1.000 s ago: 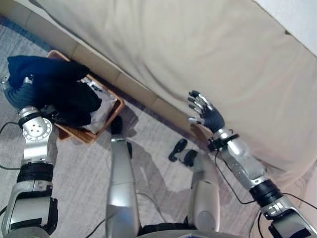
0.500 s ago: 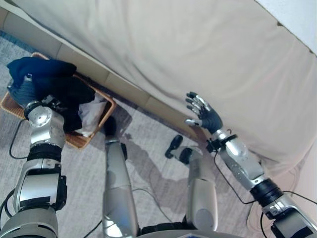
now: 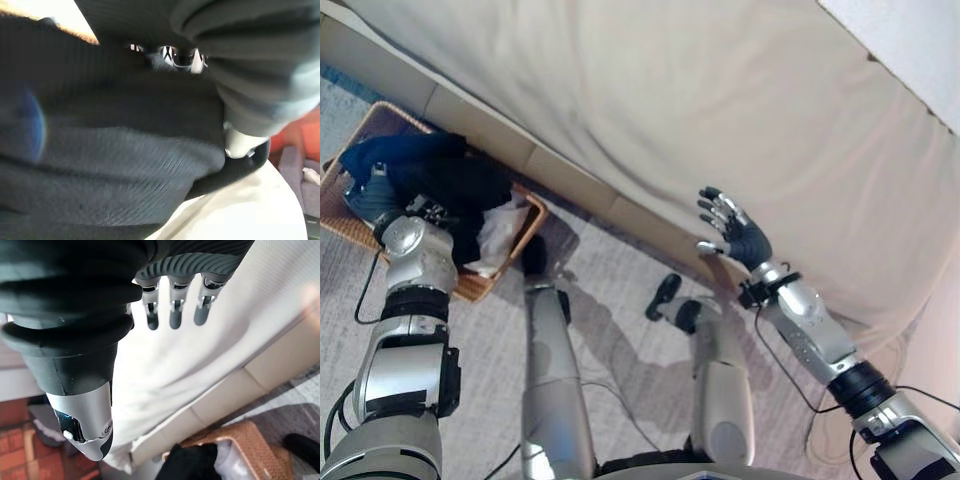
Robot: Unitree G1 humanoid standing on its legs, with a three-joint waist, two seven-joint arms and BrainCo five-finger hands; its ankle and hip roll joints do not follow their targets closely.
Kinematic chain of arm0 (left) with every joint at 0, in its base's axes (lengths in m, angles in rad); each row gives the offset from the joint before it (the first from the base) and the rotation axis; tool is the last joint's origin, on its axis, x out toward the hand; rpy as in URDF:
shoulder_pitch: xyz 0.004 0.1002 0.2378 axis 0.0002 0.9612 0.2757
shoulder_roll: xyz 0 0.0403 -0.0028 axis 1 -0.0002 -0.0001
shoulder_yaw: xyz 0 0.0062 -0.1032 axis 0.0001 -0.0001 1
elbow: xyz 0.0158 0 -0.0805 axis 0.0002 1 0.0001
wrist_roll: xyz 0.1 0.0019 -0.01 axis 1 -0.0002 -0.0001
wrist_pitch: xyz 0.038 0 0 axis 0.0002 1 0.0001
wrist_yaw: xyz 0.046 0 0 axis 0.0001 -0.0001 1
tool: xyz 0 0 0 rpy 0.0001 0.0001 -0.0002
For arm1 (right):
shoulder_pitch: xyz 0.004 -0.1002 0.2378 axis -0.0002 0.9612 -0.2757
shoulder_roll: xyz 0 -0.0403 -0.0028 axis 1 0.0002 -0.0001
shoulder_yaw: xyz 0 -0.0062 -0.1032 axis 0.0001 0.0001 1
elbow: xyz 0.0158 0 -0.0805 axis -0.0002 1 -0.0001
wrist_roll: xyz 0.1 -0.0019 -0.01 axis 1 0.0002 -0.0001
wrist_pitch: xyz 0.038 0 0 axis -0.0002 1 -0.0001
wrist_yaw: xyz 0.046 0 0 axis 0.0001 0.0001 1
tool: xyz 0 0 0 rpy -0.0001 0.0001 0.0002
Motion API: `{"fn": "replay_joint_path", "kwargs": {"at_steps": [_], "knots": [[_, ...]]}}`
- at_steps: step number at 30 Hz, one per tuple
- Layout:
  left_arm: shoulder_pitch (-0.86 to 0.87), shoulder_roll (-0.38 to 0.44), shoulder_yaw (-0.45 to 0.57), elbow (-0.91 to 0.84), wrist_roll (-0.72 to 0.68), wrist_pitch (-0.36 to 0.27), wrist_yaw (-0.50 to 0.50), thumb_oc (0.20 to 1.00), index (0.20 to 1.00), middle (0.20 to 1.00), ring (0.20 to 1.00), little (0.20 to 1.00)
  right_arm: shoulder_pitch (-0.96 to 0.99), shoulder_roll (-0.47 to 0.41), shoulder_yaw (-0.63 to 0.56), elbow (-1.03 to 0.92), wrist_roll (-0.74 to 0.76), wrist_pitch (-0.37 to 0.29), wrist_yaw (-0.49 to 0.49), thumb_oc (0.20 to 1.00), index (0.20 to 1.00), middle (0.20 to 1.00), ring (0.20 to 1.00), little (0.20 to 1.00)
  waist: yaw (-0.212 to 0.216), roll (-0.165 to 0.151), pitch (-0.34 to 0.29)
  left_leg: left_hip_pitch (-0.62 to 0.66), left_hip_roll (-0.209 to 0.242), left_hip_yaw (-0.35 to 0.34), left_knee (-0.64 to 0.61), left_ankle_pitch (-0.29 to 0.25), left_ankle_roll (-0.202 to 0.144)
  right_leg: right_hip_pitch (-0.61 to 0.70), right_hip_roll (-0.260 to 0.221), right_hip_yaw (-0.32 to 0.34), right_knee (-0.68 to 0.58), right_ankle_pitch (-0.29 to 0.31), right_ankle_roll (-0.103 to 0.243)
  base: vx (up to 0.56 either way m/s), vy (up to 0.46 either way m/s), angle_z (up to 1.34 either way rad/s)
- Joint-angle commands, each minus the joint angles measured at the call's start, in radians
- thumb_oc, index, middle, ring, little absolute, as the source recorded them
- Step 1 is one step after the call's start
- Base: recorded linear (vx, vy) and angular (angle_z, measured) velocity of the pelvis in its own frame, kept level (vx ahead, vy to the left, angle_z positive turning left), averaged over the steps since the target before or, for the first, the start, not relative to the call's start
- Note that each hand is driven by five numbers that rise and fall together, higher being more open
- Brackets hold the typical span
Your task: Pick up clothes into the bucket
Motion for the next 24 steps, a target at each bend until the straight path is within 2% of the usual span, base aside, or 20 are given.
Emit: {"fn": "replay_joint_path", "kwargs": {"at_steps": [1, 5, 8, 9, 10, 11, 14, 15, 16, 18, 21, 22, 24], "knots": [[-0.003, 0.082, 0.038, 0.014, 0.075, -0.023, 0.029, 1.0, 1.0, 1.0, 1.0, 1.0, 0.025, -0.015, -0.027, -0.068, 0.026, -0.048, 0.005, 1.0, 1.0, 1.0, 1.0, 1.0, 0.045, -0.047, -0.009, 0.043, -0.013, 0.064, 0.039, -0.08, 0.064, 0.058, 0.009, 0.074, -0.079, 0.099, 0.075, 0.0, 0.0, 0.0], [0.009, 0.1, 0.053, 0.019, 0.105, -0.017, 0.055, 1.0, 1.0, 1.0, 1.0, 1.0, 0.03, -0.016, -0.026, -0.062, 0.027, -0.05, 0.008, 1.0, 1.0, 1.0, 1.0, 1.0, 0.053, -0.052, -0.012, 0.051, -0.013, 0.061, 0.029, -0.076, 0.064, 0.071, 0.012, 0.066, -0.088, 0.102, 0.076, 0.0, 0.0, 0.0], [0.021, 0.105, 0.075, 0.002, 0.103, -0.031, 0.082, 1.0, 1.0, 1.0, 1.0, 1.0, 0.036, -0.015, -0.022, -0.06, 0.031, -0.05, 0.01, 1.0, 1.0, 1.0, 1.0, 1.0, 0.058, -0.057, -0.019, 0.061, -0.011, 0.057, 0.022, -0.075, 0.063, 0.082, 0.016, 0.062, -0.094, 0.103, 0.076, 0.01, -0.005, 0.03], [0.032, 0.094, 0.1, -0.031, 0.063, -0.063, 0.093, 1.0, 1.0, 1.0, 1.0, 1.0, 0.043, -0.013, -0.024, -0.057, 0.028, -0.049, 0.01, 1.0, 1.0, 1.0, 1.0, 1.0, 0.064, -0.058, -0.021, 0.068, -0.012, 0.057, 0.019, -0.076, 0.063, 0.09, 0.018, 0.06, -0.098, 0.104, 0.077, 0.0, 0.0, 0.0], [0.036, 0.092, 0.102, -0.034, 0.062, -0.064, 0.094, 1.0, 1.0, 1.0, 1.0, 1.0, 0.044, -0.014, -0.023, -0.057, 0.028, -0.049, 0.01, 1.0, 1.0, 1.0, 1.0, 1.0, 0.064, -0.057, -0.021, 0.069, -0.011, 0.057, 0.019, -0.076, 0.063, 0.091, 0.019, 0.06, -0.099, 0.105, 0.077, 0.0, 0.0, 0.0], [0.052, 0.064, 0.131, -0.091, -0.014, -0.117, 0.088, 1.0, 1.0, 1.0, 1.0, 1.0, 0.05, -0.008, -0.026, -0.056, 0.026, -0.046, 0.003, 1.0, 1.0, 1.0, 1.0, 1.0, 0.07, -0.055, -0.022, 0.079, -0.014, 0.055, 0.014, -0.078, 0.064, 0.099, 0.018, 0.057, -0.102, 0.105, 0.078, 0.0, 0.0, 0.0], [0.108, -0.004, 0.145, -0.256, -0.048, -0.192, 0.08, 1.0, 1.0, 1.0, 1.0, 1.0, 0.061, 0.005, -0.044, -0.053, 0.015, -0.044, -0.011, 1.0, 1.0, 1.0, 1.0, 1.0, 0.08, -0.051, -0.022, 0.097, -0.02, 0.054, 0.004, -0.078, 0.066, 0.116, 0.017, 0.052, -0.107, 0.106, 0.078, 0.0, 0.002, 0.01], [0.117, -0.01, 0.147, -0.267, -0.045, -0.193, 0.084, 1.0, 1.0, 1.0, 1.0, 1.0, 0.063, 0.004, -0.043, -0.053, 0.014, -0.043, -0.011, 1.0, 1.0, 1.0, 1.0, 1.0, 0.081, -0.05, -0.022, 0.1, -0.02, 0.054, 0.002, -0.077, 0.066, 0.118, 0.017, 0.051, -0.108, 0.106, 0.078, 0.0, 0.0, 0.0], [0.184, -0.082, 0.158, -0.412, -0.022, -0.235, 0.089, 1.0, 1.0, 1.0, 1.0, 1.0, 0.075, 0.017, -0.064, -0.048, 0.003, -0.041, -0.021, 1.0, 1.0, 1.0, 1.0, 1.0, 0.091, -0.048, -0.02, 0.116, -0.023, 0.057, -0.007, -0.076, 0.066, 0.135, 0.017, 0.048, -0.117, 0.108, 0.077, -0.01, 0.012, 0.07], [0.272, -0.16, 0.137, -0.559, 0.067, -0.244, 0.09, 1.0, 1.0, 1.0, 1.0, 1.0, 0.088, 0.032, -0.096, -0.045, -0.01, -0.045, -0.034, 1.0, 1.0, 1.0, 1.0, 1.0, 0.099, -0.043, -0.016, 0.137, -0.027, 0.059, -0.023, -0.071, 0.067, 0.155, 0.016, 0.042, -0.126, 0.113, 0.077, -0.01, 0.016, 0.08], [0.339, -0.213, 0.116, -0.627, 0.139, -0.251, 0.082, 1.0, 1.0, 1.0, 1.0, 1.0, 0.091, 0.042, -0.127, -0.026, -0.019, -0.046, -0.043, 1.0, 1.0, 1.0, 1.0, 1.0, 0.108, -0.041, -0.018, 0.168, -0.027, 0.066, -0.042, -0.067, 0.069, 0.182, 0.017, 0.04, -0.142, 0.118, 0.077, 0.0, 0.012, 0.01], [0.385, -0.246, 0.088, -0.649, 0.148, -0.246, 0.021, 1.0, 1.0, 1.0, 1.0, 1.0, 0.091, 0.054, -0.154, -0.007, -0.026, -0.05, -0.051, 1.0, 1.0, 1.0, 1.0, 1.0, 0.115, -0.038, -0.026, 0.206, -0.025, 0.075, -0.068, -0.06, 0.069, 0.216, 0.018, 0.04, -0.172, 0.129, 0.077, 0.0, 0.03, 0.04], [0.399, -0.254, 0.053, -0.658, 0.177, -0.252, -0.019, 1.0, 1.0, 1.0, 1.0, 1.0, 0.089, 0.065, -0.16, 0.009, -0.031, -0.055, -0.053, 1.0, 1.0, 1.0, 1.0, 1.0, 0.123, -0.037, -0.03, 0.252, -0.019, 0.084, -0.096, -0.052, 0.068, 0.26, 0.021, 0.04, -0.203, 0.143, 0.079, 0.01, 0.037, -0.03]]}}
